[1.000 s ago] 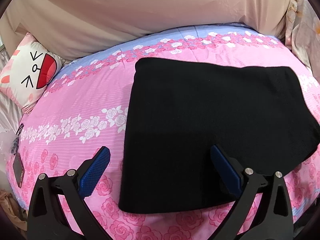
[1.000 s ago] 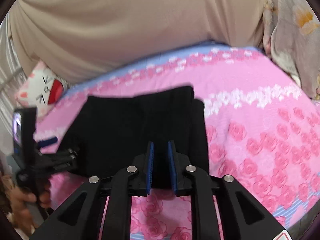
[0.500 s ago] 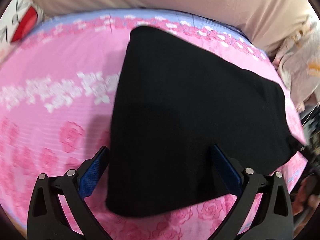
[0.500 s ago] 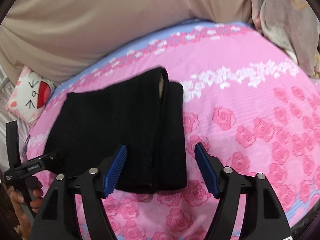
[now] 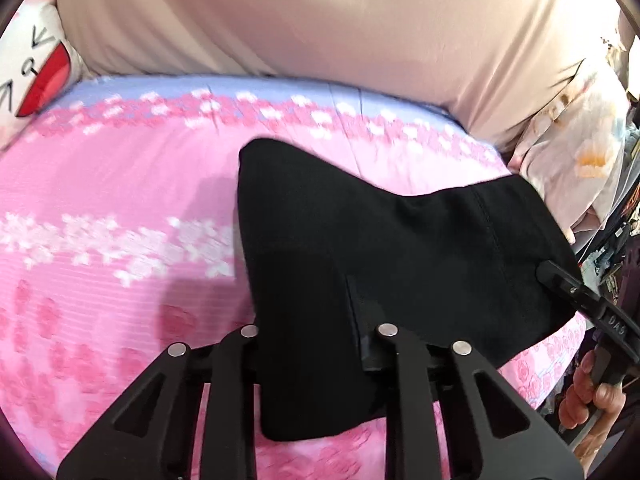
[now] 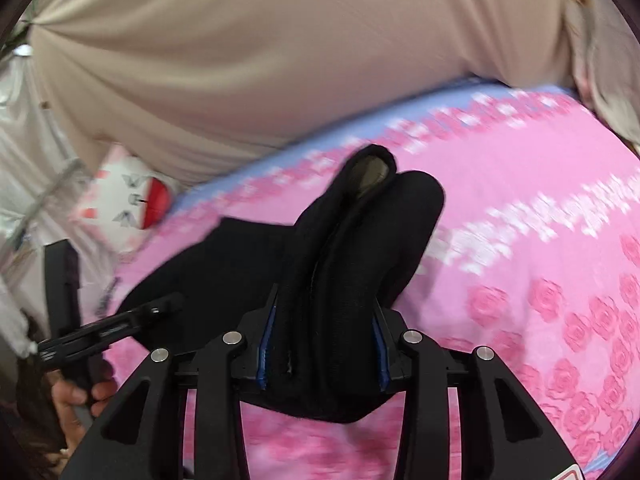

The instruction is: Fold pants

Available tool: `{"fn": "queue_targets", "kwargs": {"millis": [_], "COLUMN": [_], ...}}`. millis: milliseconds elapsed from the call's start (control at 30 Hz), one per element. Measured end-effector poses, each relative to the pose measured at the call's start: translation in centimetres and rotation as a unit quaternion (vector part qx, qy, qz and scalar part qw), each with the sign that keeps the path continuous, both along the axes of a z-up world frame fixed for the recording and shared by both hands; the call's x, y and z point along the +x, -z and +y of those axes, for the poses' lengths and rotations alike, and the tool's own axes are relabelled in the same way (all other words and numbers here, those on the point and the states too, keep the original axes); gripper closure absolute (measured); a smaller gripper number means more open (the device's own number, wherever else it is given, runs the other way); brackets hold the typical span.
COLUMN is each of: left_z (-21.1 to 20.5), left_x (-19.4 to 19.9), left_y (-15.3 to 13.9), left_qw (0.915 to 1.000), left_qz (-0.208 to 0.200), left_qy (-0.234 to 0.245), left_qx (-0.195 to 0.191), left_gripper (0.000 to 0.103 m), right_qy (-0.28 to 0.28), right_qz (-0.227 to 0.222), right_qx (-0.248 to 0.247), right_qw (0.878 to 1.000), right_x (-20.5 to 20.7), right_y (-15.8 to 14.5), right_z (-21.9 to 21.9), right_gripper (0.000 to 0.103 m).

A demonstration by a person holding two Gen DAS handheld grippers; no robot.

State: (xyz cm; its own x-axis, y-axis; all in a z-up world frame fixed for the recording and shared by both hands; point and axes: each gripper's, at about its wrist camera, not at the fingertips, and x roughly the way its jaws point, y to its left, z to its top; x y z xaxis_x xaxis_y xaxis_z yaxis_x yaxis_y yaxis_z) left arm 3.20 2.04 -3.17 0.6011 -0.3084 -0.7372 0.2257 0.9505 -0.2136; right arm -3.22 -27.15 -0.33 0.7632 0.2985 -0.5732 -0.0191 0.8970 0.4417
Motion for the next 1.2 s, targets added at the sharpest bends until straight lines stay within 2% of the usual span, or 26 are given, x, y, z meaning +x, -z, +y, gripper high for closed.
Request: {"fn": "queue_targets", "kwargs": {"millis": [67,133,167,200,233,267,300,333,367,433,533,600,633,667,700,733,833,933,1000,1033,1100,1133,1200], "left_z": [0.7,1.2,1.7,1.9,2.2,2.4,2.7,2.7,2.6,1.8,-0.8,-1.9,-2.4,-2.9,-3.2,-3.2,-3.1,-2.9,-2.9,-2.9,-3.0,-2.9,-2.8], "left_x": [-0.4,-0.4,-0.7,-1.0,-1.4,-1.7,-2.1,-2.2,-2.2,-1.9,-0.1,0.7,1.1,1.6,2.1,2.4,2.5,2.7,2.9,2.9,2.9,2.9,2.9], "left_y": [0.2,1.7,2.5,2.8,2.7,2.2,1.5,0.7,-0.3,-1.6,-1.7,-0.6,0.0,0.7,1.2,1.7,2.6,3.0,3.1,3.1,3.2,3.2,3.2], "left_qw": [0.9994,0.9983,0.9967,0.9945,0.992,0.9894,0.9875,0.986,0.9844,0.9804,0.9735,0.9736,0.9741,0.9738,0.9737,0.9732,0.9752,0.9775,0.9782,0.9782,0.9783,0.9782,0.9784], "left_qz": [0.003,0.022,0.024,0.017,0.006,-0.009,-0.02,-0.032,-0.051,-0.084,-0.103,-0.091,-0.085,-0.076,-0.069,-0.062,-0.044,-0.038,-0.035,-0.035,-0.035,-0.033,-0.032], "left_qy": [-0.01,-0.025,-0.043,-0.057,-0.068,-0.081,-0.091,-0.099,-0.107,-0.113,-0.102,-0.086,-0.078,-0.075,-0.072,-0.073,-0.074,-0.075,-0.074,-0.073,-0.071,-0.071,-0.07], "left_qx": [0.032,0.047,0.065,0.087,0.106,0.12,0.126,0.13,0.13,0.137,0.177,0.191,0.194,0.201,0.205,0.209,0.204,0.194,0.191,0.191,0.192,0.192,0.192], "left_gripper": [0.067,0.028,0.025,0.025,0.025,0.025,0.021,0.01,0.006,0.005,0.005,0.005,0.005,0.005,0.005,0.005,0.005,0.005,0.005,0.005,0.005,0.005,0.005], "right_qy": [0.003,0.04,0.049,0.052,0.065,0.076,0.087,0.089,0.084,0.05,0.002,-0.007,-0.005,-0.002,0.004,0.022,0.039,-0.011,-0.032,-0.028,-0.012,-0.002,0.011], "right_qz": [0.038,0.101,0.114,0.108,0.101,0.091,0.07,0.054,0.037,0.004,0.001,0.031,0.059,0.081,0.099,0.1,0.087,0.063,0.077,0.098,0.108,0.102,0.074], "right_qx": [0.005,-0.002,0.016,0.052,0.064,0.038,-0.02,-0.056,-0.081,-0.091,-0.108,-0.131,-0.143,-0.151,-0.157,-0.156,-0.134,-0.142,-0.167,-0.182,-0.162,-0.14,-0.128], "right_qw": [0.999,0.994,0.992,0.991,0.991,0.992,0.994,0.993,0.992,0.995,0.994,0.991,0.988,0.985,0.983,0.982,0.986,0.988,0.982,0.978,0.981,0.985,0.989], "right_x": [0.5,0.9,0.5,-0.3,-1.1,-1.4,-1.6,-1.5,-1.2,0.3,3.8,6.7,8.5,9.6,10.6,11.1,10.5,10.0,11.2,12.1,12.8,12.4,11.0], "right_y": [2.2,5.7,6.8,7.1,6.5,5.4,3.3,1.8,0.5,-1.6,-1.4,0.3,1.7,2.8,3.7,3.9,2.3,0.9,2.0,3.2,4.1,3.4,1.8], "right_z": [-0.6,-1.8,-2.6,-3.3,-3.7,-3.5,-2.7,-1.9,-1.2,0.6,3.5,4.8,5.3,5.0,4.7,4.0,4.1,6.9,8.3,8.2,7.5,7.0,6.8], "right_gripper": [0.06,0.054,0.052,0.052,0.052,0.054,0.055,0.055,0.054,0.054,0.055,0.06,0.067,0.068,0.072,0.081,0.08,0.079,0.08,0.081,0.084,0.084,0.082]}}
